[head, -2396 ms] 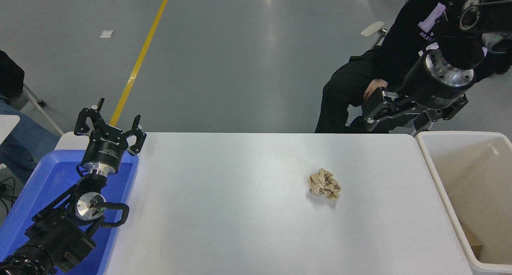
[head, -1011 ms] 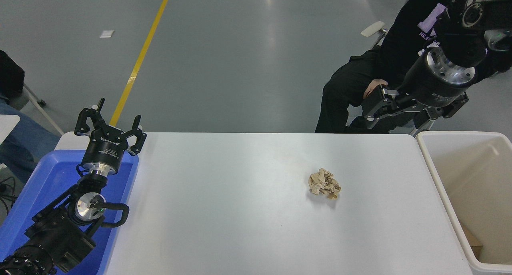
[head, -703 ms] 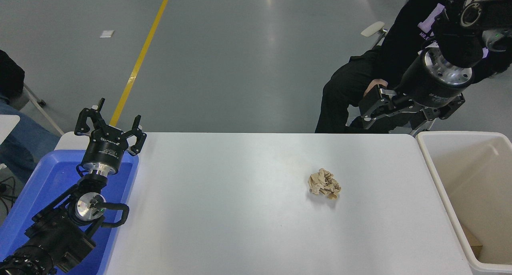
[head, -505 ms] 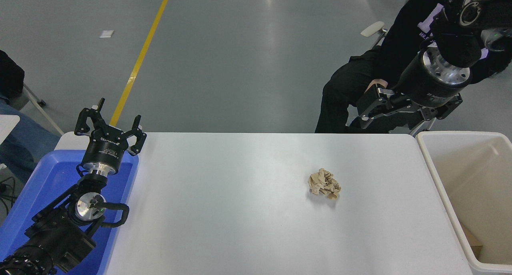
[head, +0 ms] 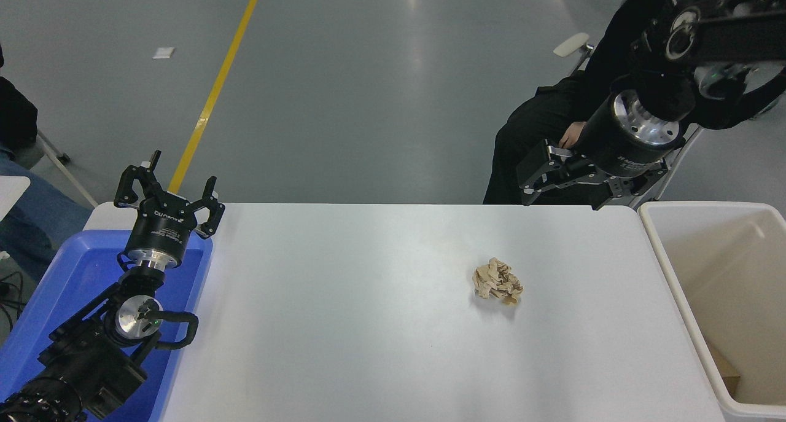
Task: Pick up paper ball place in dustbin
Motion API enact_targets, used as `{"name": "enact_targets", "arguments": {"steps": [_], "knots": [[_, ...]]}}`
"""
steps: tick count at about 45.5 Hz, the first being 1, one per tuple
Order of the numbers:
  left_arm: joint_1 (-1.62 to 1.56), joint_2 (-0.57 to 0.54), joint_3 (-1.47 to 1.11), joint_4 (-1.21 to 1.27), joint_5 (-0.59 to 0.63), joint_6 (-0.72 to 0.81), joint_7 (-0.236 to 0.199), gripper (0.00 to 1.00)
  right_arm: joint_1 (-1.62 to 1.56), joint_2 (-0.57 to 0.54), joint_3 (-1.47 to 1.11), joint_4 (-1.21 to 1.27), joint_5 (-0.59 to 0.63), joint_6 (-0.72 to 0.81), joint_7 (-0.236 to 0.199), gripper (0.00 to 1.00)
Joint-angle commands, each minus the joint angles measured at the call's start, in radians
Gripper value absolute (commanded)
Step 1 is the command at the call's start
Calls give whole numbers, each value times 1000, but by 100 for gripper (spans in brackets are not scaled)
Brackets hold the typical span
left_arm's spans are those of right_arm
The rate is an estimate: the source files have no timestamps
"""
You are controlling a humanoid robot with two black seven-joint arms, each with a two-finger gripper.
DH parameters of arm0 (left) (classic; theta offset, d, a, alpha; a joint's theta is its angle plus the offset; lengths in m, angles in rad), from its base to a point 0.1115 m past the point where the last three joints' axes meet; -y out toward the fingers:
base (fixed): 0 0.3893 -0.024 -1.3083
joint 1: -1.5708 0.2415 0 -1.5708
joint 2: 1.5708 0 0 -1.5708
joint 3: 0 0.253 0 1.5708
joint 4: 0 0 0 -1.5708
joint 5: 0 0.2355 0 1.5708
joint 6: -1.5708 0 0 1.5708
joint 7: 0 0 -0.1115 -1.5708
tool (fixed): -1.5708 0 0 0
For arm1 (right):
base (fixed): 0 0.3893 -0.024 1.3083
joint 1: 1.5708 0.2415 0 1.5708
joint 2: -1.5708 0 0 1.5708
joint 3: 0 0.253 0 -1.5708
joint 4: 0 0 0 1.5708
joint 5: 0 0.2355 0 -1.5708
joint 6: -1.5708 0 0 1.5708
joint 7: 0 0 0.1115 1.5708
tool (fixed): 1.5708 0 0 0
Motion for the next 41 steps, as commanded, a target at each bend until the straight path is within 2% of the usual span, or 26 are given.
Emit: {"name": "enact_targets", "arguments": {"steps": [1, 8, 11, 16, 23, 41], "knots": [[0, 0, 0, 1, 0, 0, -1, 98, -241, 189, 4, -212, -14, -122, 0, 100], [0, 0, 0, 0, 0, 0, 1, 98, -547, 215, 16, -444, -109, -268, 0, 100], [0, 0, 0, 1, 0, 0, 1, 98, -598, 215, 25, -456, -175, -340, 0, 100], [0, 0, 0, 1, 0, 0, -1, 98, -657, 215, 39, -481, -214, -411, 0, 100], [0, 0, 0, 1, -2, 0, -1, 98, -762, 215, 50, -565, -211, -414, 0, 100], [0, 0, 0, 1, -2, 0, -1, 98, -796, 215, 219, -568, -192, -417, 0, 100]]}}
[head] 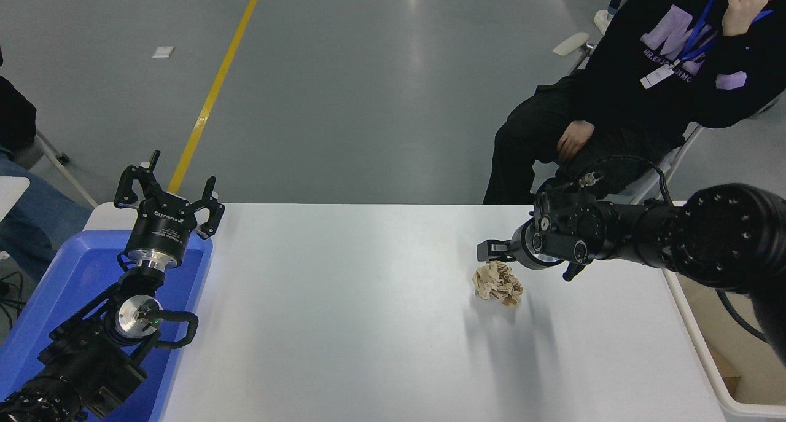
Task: Pick up paper ball place in dustbin
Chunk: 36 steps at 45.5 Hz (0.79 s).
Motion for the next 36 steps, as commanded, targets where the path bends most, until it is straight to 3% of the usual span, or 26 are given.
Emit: {"name": "enact_targets", "arguments": {"steps": [1, 36], "knots": [[0, 0, 0, 0, 0, 0, 0, 98, -45, 3, 81, -22, -2, -17, 0, 100], [0, 0, 0, 0, 0, 0, 0, 98, -108, 3, 106, -69, -1, -35, -2, 100]]}}
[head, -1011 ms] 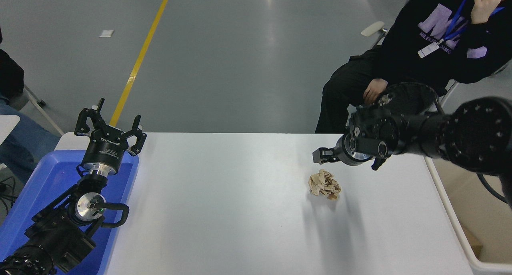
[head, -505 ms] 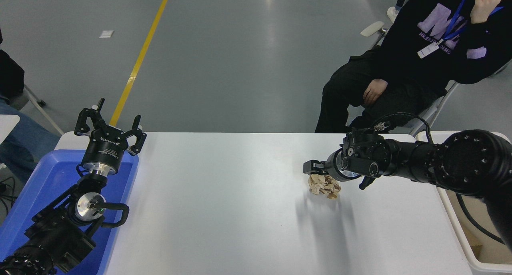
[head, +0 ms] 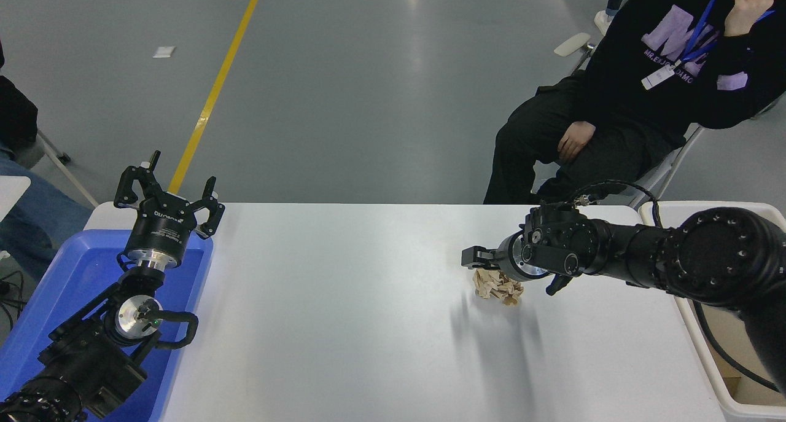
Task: Pick up paper ball place in dustbin
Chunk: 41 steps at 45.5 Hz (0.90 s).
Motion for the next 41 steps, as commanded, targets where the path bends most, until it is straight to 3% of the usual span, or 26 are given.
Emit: {"name": "enact_targets", "arguments": {"steps": [1, 41], "knots": [[0, 0, 0, 0, 0, 0, 0, 98, -31, 0, 16, -23, 1, -3, 0, 100], [0, 0, 0, 0, 0, 0, -2, 98, -89, 0, 14, -54, -2, -46, 2, 100]]}}
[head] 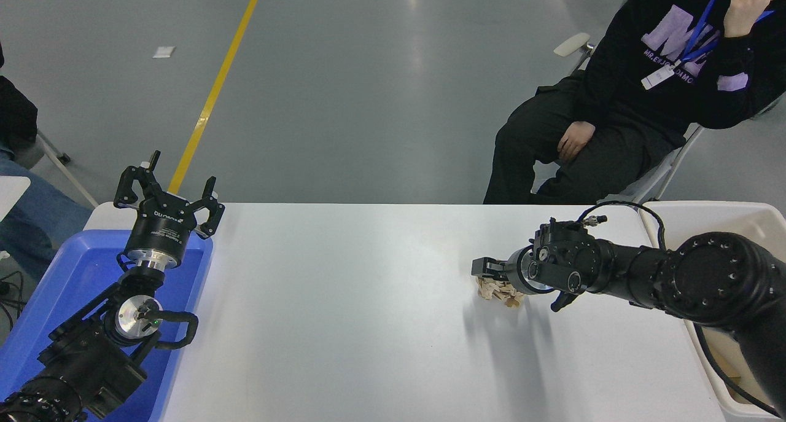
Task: Pick up paper ball place in dustbin
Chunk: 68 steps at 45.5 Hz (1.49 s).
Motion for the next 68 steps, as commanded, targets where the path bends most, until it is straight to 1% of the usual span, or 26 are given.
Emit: {"name": "enact_targets", "arguments": {"steps": [1, 7, 10, 13, 15, 17, 26, 29, 31, 36, 38, 42, 43, 47, 48, 50, 55, 62, 68], "knots": [[0, 0, 0, 0, 0, 0, -1, 98, -10, 0, 6, -1, 1, -4, 0, 100], [0, 0, 0, 0, 0, 0, -1, 98, -10, 0, 8, -1, 2, -4, 0, 99], [0, 0, 0, 0, 0, 0, -1, 98, -10, 0, 9, -1, 4, -4, 0, 92], [0, 0, 0, 0, 0, 0, -1, 98, -11, 0, 12, 0, 4, -4, 0, 89], [0, 0, 0, 0, 0, 0, -1, 98, -13, 0, 17, 0, 5, -4, 0, 85], [0, 0, 0, 0, 0, 0, -1, 98, -14, 0, 19, -1, 10, -4, 0, 83], [0, 0, 0, 0, 0, 0, 1, 98, -18, 0, 17, 0, 64, -4, 0, 70], [0, 0, 0, 0, 0, 0, -1, 98, -18, 0, 17, 0, 64, -3, 0, 66], [0, 0, 0, 0, 0, 0, -1, 98, -18, 0, 17, 2, 65, -1, 0, 61], [0, 0, 0, 0, 0, 0, -1, 98, -16, 0, 17, 6, 65, 3, 0, 55], [0, 0, 0, 0, 0, 0, -1, 98, -16, 0, 17, 8, 65, 5, 0, 50], [0, 0, 0, 0, 0, 0, 1, 98, -14, 0, 17, 8, 67, 6, 0, 46], [0, 0, 0, 0, 0, 0, -1, 98, -14, 0, 17, 8, 67, 8, 0, 44], [0, 0, 0, 0, 0, 0, -1, 98, -14, 0, 17, 11, 76, 11, -2, 29], [0, 0, 0, 0, 0, 0, 1, 98, -14, 0, 17, 11, 81, 11, -2, 27], [0, 0, 0, 0, 0, 0, 1, 98, -14, 0, 17, 11, 90, 12, -2, 24], [0, 0, 0, 0, 0, 0, 1, 98, -14, 0, 15, 11, 102, 11, -2, 23], [0, 0, 0, 0, 0, 0, -1, 98, -16, 0, 15, 11, 104, 14, -3, 10], [0, 0, 0, 0, 0, 0, 1, 98, -14, 0, 15, 11, 124, 14, -2, 5]]}}
